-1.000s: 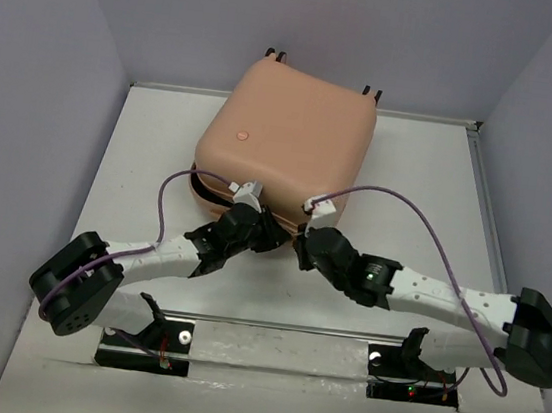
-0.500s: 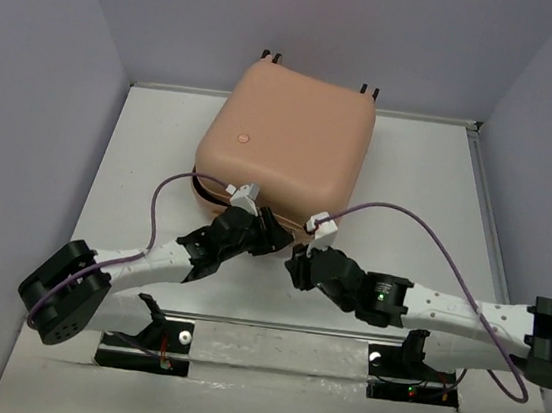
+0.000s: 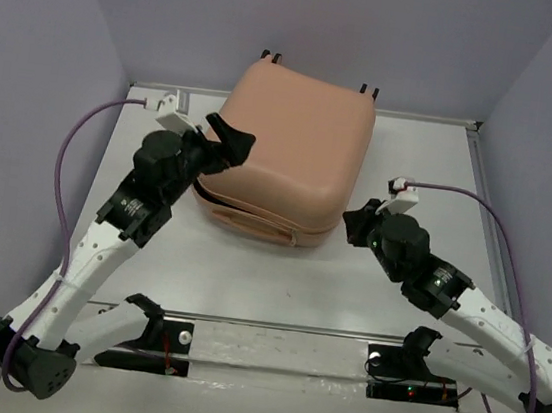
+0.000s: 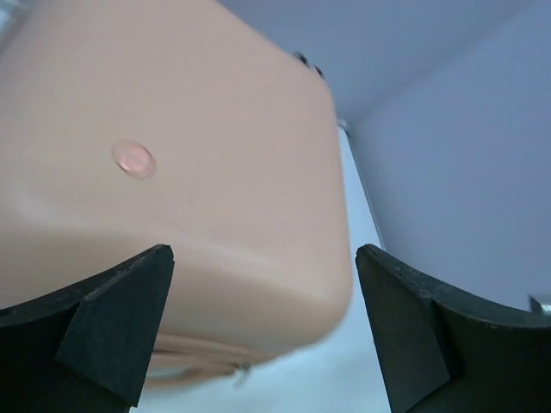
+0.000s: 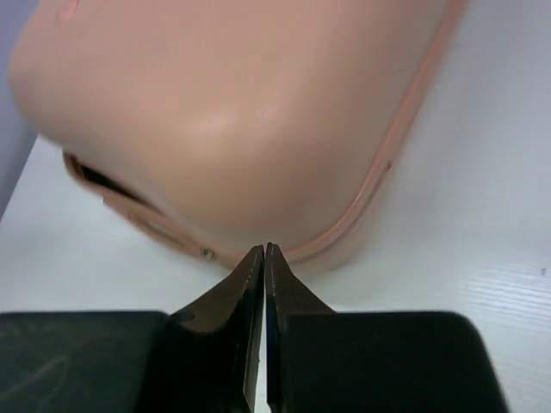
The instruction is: Pack the luggage
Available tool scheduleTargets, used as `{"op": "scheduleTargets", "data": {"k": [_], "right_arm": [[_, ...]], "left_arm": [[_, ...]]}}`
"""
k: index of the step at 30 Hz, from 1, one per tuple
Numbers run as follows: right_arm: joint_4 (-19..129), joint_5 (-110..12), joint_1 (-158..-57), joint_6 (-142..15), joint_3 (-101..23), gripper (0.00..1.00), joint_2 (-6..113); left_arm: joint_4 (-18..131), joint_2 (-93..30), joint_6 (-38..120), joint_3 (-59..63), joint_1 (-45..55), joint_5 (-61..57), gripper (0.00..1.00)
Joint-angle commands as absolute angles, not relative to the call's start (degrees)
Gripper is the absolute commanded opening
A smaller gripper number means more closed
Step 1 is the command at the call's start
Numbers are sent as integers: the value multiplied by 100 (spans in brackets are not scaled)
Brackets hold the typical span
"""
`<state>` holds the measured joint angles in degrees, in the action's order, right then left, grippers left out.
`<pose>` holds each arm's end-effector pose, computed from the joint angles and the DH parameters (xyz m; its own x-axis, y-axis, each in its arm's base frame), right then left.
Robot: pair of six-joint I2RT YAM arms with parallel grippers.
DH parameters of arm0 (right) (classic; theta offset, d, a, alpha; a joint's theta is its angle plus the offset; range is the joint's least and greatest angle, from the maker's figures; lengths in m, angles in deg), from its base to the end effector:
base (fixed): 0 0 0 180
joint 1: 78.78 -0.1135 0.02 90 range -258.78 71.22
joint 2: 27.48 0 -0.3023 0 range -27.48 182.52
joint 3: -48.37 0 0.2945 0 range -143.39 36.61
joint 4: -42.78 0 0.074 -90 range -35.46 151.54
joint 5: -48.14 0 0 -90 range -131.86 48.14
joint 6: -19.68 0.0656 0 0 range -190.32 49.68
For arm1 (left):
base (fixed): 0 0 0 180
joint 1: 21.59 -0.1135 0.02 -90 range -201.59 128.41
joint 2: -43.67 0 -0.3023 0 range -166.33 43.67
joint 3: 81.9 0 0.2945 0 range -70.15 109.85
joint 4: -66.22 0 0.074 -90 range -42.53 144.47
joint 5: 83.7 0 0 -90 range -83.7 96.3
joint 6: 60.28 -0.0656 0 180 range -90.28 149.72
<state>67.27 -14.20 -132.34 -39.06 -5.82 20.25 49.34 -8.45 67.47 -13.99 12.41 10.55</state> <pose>0.1640 0.1709 0.3294 -0.3908 0.2444 -0.8874 -0.2896 0.8825 0.3706 0.2159 -0.1398 0.4296 -0.3163 -0.5231 -0.7914 0.3827 0.6930 -0.6110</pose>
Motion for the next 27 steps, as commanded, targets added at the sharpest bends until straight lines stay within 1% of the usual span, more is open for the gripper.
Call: {"op": "scheduleTargets", "data": {"k": [1,3,4,5,6,8,12,14,15,16,18,19,20,21,24,27], "right_arm": [[6614,-2048,-12011,-4246,-1338,7,2497],[6536,-2224,-11334,-4308,-1514,7,2753],[6465,-2452,-11071,-4317,-1550,7,2998],[6378,-2672,-10842,-4299,-1559,7,3140],[6272,-2961,-10457,-4256,-1559,7,3280],[6026,-3200,-10173,-4194,-1620,7,3753],[5814,-3395,-9961,-4141,-1866,7,4553],[5718,-3421,-9899,-4088,-1946,7,4810],[5691,-3439,-9847,-4018,-2007,7,4924],[5639,-3508,-9846,-3983,-2034,7,5108],[5595,-3562,-9785,-3912,-2086,8,5285],[5551,-3579,-9785,-3904,-2139,9,5460],[5551,-3597,-9785,-3904,-2183,9,5557],[5551,-3606,-9785,-3904,-2270,10,5732],[5542,-3701,-9785,-3886,-2385,11,5962],[5533,-4035,-9785,-3999,-2605,14,6269]], "left_arm": [[4795,-1915,6266,-696,-650,86,98],[5102,-2329,6442,-573,-1251,-353,97],[5243,-2443,6548,-581,-1524,-538,97],[5367,-2584,6775,-590,-2022,-739,97],[5411,-2924,6864,-520,-2280,-950,96],[5595,-3408,7075,-520,-2763,-1136,95],[5816,-4182,7234,-581,-2959,-1207,90],[5991,-4447,7313,-669,-2959,-1269,82],[6079,-4622,7374,-860,-2950,-1347,75],[6384,-4676,7549,-1002,-2959,-1400,58],[6650,-4817,7682,-1397,-2950,-1462,41],[6825,-4843,7735,-1503,-2889,-1462,31],[6888,-4887,7744,-1617,-2828,-1454,27],[7027,-4922,7744,-1836,-2679,-1401,18],[7466,-4905,7832,-2398,-2450,-1304,13],[7766,-4809,7972,-2890,-2195,-1357,10]]}}
